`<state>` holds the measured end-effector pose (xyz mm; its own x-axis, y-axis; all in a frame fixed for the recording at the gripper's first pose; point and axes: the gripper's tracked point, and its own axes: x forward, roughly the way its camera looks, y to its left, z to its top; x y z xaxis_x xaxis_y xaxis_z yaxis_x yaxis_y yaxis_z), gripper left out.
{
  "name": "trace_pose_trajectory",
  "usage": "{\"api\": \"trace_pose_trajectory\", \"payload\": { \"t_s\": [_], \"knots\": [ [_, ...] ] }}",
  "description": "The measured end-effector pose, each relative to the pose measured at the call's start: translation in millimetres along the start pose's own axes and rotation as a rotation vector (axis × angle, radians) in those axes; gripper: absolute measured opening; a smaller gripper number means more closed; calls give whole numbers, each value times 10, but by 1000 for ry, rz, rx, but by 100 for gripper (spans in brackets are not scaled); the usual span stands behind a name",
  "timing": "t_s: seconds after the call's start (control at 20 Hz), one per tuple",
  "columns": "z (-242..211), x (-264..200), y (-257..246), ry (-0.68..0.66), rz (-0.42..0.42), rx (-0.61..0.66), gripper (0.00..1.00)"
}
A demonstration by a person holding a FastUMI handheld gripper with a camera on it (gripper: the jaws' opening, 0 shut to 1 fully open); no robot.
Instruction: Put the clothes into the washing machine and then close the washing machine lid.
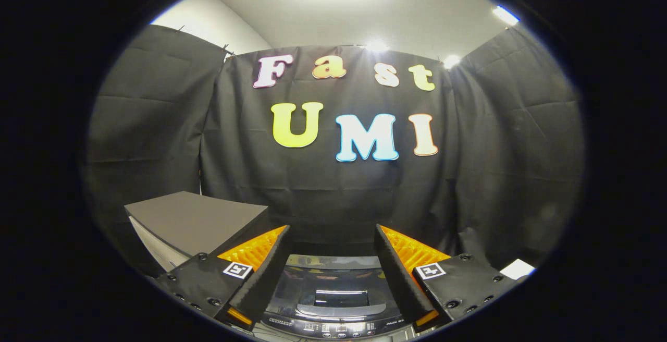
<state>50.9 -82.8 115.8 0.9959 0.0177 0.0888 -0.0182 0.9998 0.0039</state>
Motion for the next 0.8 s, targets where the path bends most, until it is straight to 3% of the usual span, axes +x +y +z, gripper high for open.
{"api": "trace_pose_trajectory", "payload": {
  "t_s": [0.5, 0.8],
  "knots": [
    [-10, -680, 94, -11, -13, 14, 98],
    [-49, -804, 111, -7, -13, 13, 98]
  ]
}}
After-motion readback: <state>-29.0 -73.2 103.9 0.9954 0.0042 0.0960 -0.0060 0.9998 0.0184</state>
